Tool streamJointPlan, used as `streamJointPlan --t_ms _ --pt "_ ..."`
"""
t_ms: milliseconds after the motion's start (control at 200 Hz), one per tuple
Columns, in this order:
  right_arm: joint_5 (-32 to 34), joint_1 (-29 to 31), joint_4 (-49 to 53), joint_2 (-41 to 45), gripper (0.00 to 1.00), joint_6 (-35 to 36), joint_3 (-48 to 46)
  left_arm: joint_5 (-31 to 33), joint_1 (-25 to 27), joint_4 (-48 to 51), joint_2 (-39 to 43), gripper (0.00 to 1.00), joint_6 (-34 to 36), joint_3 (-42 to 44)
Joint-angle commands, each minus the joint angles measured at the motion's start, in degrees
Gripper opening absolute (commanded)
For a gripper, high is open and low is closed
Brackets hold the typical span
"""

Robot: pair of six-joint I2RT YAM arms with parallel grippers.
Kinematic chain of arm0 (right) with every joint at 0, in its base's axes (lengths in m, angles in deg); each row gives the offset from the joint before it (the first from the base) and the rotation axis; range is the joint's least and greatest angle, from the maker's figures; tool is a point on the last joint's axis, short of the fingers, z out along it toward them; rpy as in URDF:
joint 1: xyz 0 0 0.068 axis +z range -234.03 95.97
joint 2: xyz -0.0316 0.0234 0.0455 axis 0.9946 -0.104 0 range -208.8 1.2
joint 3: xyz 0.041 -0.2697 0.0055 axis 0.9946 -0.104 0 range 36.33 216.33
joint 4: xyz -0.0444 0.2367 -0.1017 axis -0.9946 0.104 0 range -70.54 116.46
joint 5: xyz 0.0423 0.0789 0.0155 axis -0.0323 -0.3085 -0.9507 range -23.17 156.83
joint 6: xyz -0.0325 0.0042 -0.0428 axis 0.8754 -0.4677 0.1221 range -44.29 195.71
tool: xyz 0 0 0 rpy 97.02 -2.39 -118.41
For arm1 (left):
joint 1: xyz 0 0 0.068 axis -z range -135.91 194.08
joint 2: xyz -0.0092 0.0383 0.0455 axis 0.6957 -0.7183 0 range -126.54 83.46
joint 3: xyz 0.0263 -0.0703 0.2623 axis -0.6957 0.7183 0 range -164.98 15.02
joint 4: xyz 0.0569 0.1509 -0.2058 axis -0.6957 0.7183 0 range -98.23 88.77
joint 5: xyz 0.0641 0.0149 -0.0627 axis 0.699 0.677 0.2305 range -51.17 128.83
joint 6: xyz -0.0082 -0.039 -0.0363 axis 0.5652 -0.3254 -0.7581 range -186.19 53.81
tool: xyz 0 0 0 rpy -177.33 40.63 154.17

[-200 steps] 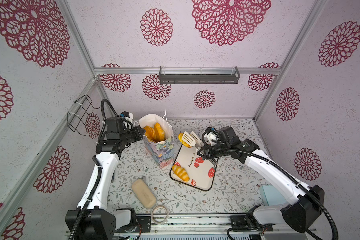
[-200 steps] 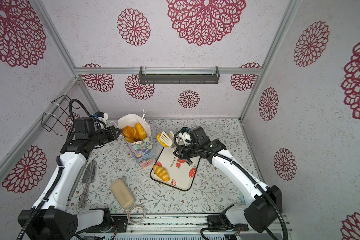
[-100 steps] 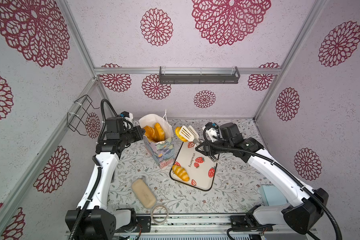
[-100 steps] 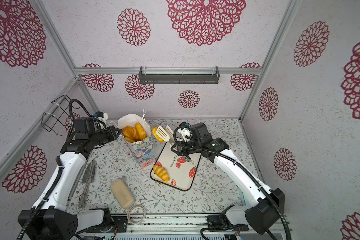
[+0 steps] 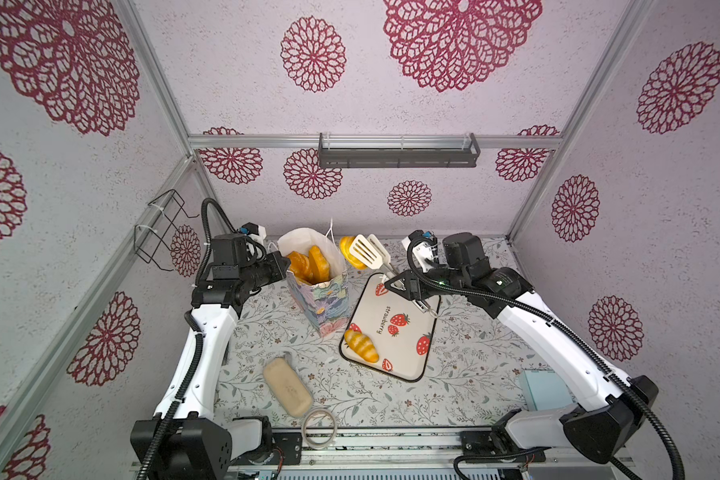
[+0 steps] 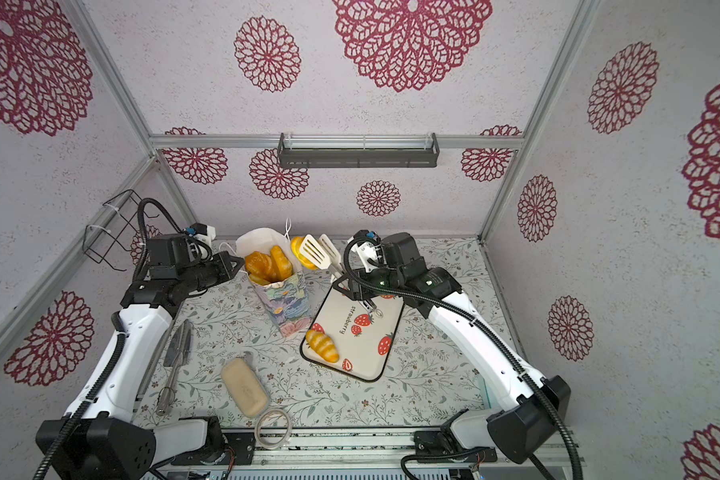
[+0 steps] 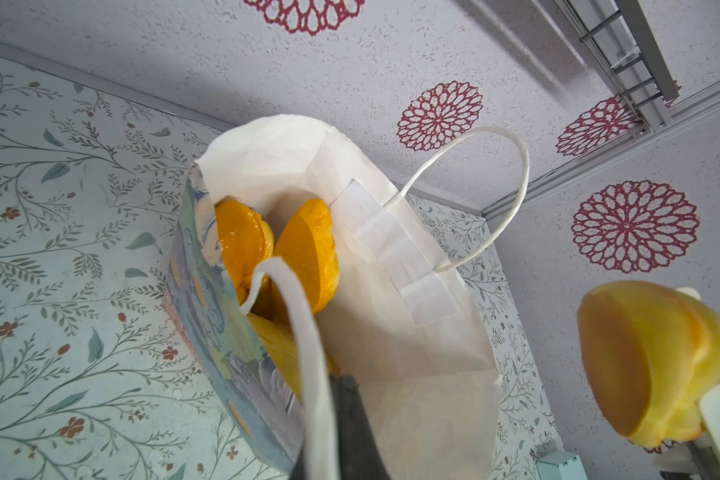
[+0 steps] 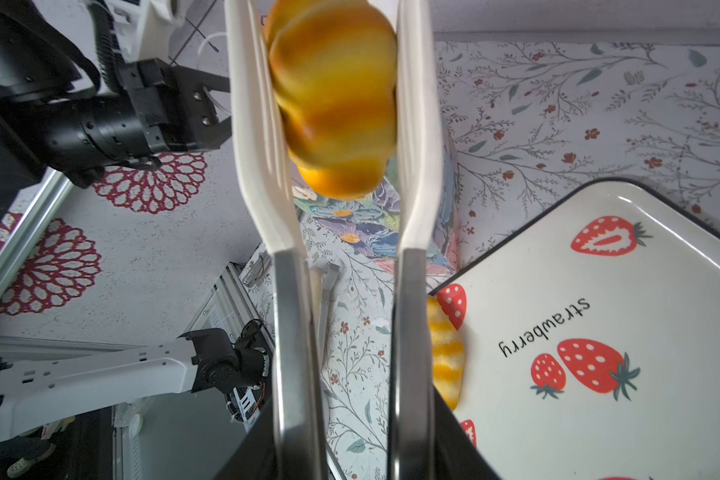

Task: Place the fake bread into the paper bag
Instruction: 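Lift the pinched round bun and carry it toward the bag, then lower the round bun into the bag and open the tongs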

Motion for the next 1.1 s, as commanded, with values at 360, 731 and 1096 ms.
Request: streamJointPlan --t_ms 360,731,1096 --pt "-4.2 3.3 -7.1 -7.8 0.43 0.1 9.4 0.5 -0.5 -1.0 0.2 0.0 0.0 0.4" --pt "-3.3 5.8 -7.0 -13.0 0.45 -0.6 12.5 0.4 -0.5 -1.0 0.3 0.0 0.0 0.4" --pt "-3.6 7.2 -6.5 -15.0 0.54 -0.4 13.0 0.4 -0.5 -1.0 0.2 0.0 0.0 0.4"
